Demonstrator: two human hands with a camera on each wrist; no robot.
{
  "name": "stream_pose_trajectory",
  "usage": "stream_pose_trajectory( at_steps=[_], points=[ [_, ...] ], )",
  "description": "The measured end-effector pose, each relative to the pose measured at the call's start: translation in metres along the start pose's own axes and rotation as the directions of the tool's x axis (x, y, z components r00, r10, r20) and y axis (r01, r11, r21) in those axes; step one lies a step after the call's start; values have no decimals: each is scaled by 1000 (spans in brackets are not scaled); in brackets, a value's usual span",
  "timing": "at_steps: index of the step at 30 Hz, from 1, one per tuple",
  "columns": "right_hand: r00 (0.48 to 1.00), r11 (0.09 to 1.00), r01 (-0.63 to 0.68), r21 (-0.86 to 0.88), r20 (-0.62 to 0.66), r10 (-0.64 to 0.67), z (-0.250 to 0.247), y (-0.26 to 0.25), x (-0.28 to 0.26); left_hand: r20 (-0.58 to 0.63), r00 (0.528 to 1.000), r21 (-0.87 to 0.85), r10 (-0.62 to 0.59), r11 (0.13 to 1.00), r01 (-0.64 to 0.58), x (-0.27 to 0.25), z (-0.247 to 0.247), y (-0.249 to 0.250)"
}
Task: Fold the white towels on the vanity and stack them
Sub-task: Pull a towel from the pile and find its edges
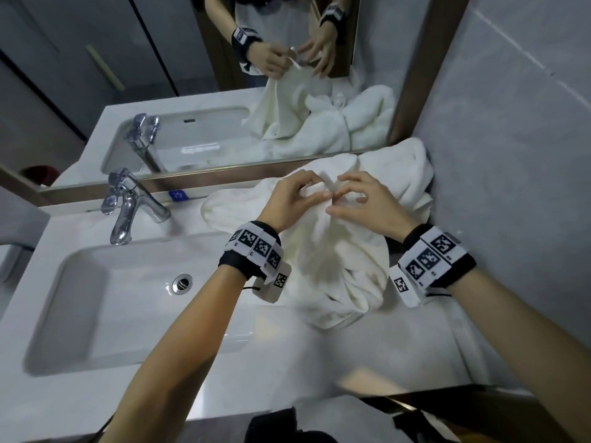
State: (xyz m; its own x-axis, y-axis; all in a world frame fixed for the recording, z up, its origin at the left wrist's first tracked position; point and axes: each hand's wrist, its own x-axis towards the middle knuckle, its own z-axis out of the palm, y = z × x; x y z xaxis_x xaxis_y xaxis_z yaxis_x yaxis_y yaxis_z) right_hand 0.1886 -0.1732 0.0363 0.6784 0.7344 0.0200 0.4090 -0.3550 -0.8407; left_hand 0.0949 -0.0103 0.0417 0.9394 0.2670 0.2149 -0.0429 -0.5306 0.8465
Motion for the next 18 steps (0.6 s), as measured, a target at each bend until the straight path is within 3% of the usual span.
stream_pose_trajectory(
  at_steps=[7,11,18],
  points=[
    [996,973,-55,223,85,37,20,3,-3,9,995,-73,-98,992,99,-9,-3,0],
    [992,989,-29,143,127,11,22,3,-6,-9,978,-169,-208,964,203,-18,-8,-7],
    [992,1000,11,-6,127,-11,24,-2,-11,72,994,72,-78,995,73,-28,-12,-10]
  ],
)
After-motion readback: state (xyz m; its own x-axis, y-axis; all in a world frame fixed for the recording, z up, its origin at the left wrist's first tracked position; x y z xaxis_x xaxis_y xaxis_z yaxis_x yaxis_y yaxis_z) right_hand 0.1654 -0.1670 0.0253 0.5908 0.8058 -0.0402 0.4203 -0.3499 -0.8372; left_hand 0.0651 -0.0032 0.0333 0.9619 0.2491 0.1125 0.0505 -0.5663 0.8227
